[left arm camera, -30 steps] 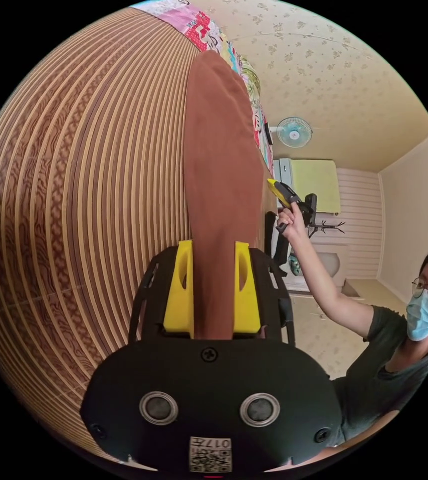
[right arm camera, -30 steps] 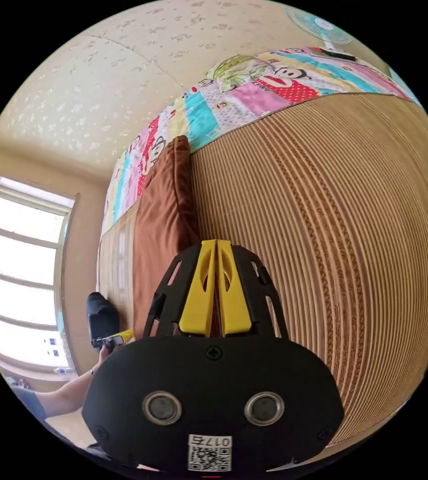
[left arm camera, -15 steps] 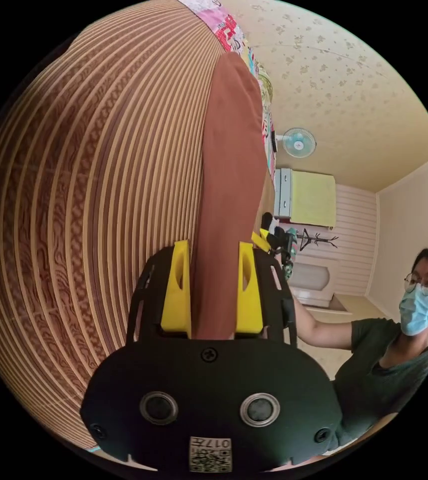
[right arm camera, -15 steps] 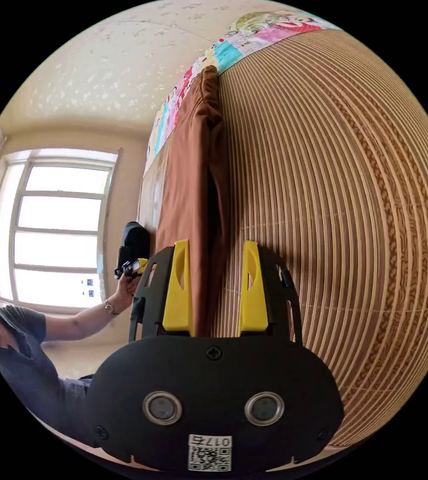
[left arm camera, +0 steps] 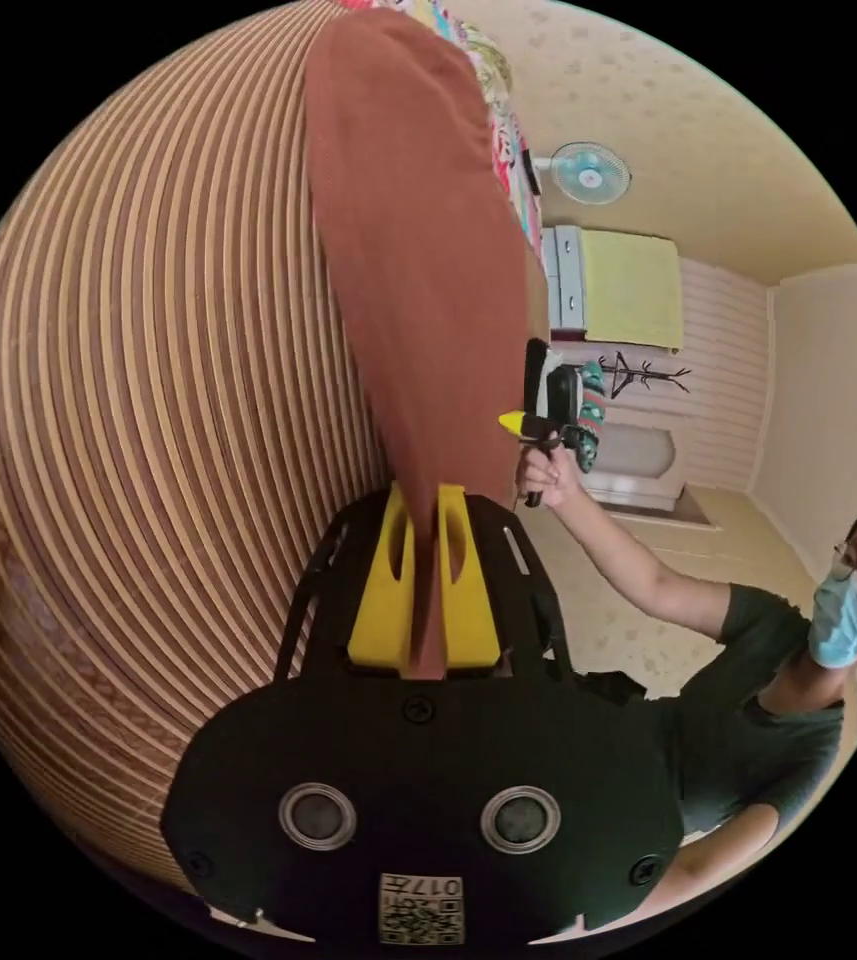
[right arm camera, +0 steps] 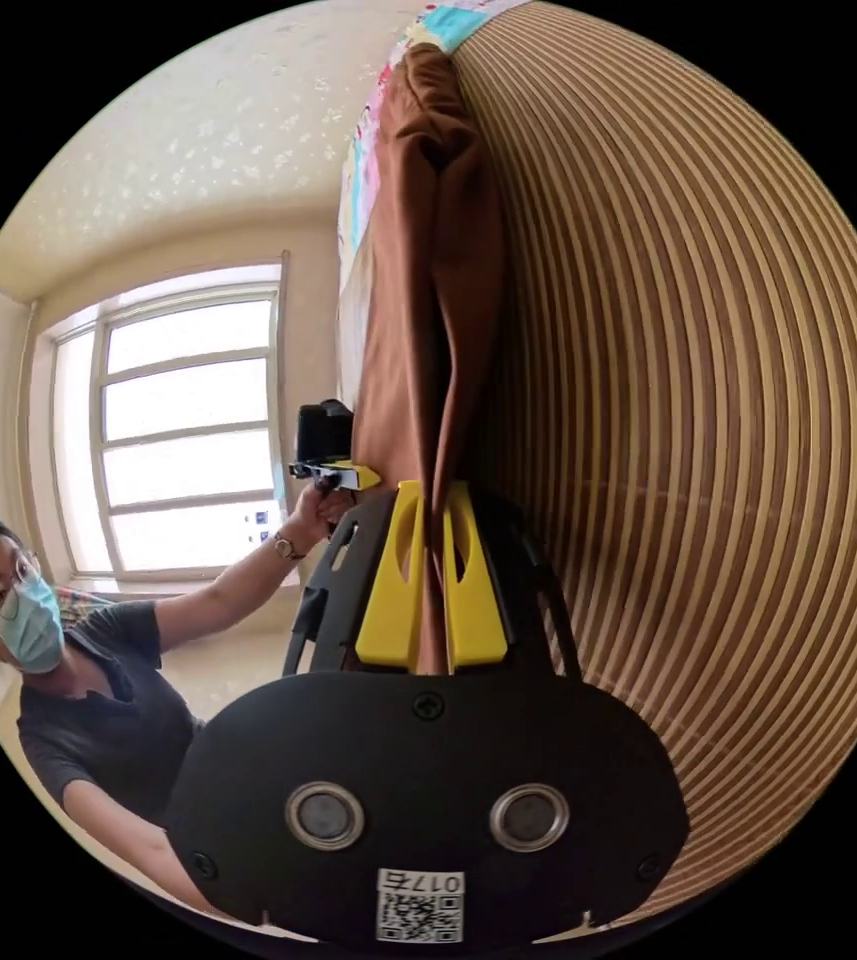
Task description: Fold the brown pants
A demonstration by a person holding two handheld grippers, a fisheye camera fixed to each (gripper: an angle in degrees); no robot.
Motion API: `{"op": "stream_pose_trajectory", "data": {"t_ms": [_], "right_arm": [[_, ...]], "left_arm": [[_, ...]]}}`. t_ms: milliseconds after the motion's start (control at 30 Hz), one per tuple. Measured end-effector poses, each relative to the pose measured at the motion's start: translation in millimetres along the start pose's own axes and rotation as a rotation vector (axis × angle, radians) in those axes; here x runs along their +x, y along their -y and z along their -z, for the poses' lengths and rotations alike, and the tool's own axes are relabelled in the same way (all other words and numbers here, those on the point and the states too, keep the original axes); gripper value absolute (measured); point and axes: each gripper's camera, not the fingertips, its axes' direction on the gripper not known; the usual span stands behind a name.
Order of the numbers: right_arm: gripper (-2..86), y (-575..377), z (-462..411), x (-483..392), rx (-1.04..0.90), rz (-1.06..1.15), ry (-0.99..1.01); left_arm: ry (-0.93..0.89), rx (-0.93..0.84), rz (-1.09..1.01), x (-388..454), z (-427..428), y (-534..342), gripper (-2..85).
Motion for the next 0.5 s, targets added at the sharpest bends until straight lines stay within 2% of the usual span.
{"op": "stream_pose_trajectory", "data": {"t_ms": [67, 133, 367, 500], "right_arm": [[3.0, -20, 19, -17, 0.105, 0.060, 0.156], [2.4, -37, 32, -36, 0.158, 0.106, 0.226], [1.2, -97, 82, -151, 0.139, 0.316, 0.290], [0.8, -122, 108, -213, 0.137, 0.404, 0.310]], "left_arm": [[-0.069, 0.090, -0.050, 13, 13, -18, 3.8], [-0.221, 0.173, -0.112, 30, 25, -43, 3.7], [-0.434, 0.199, -0.335, 131, 41, -107, 8.1], [-0.503, 0.249, -0.368, 188, 55, -145, 5.7]]}}
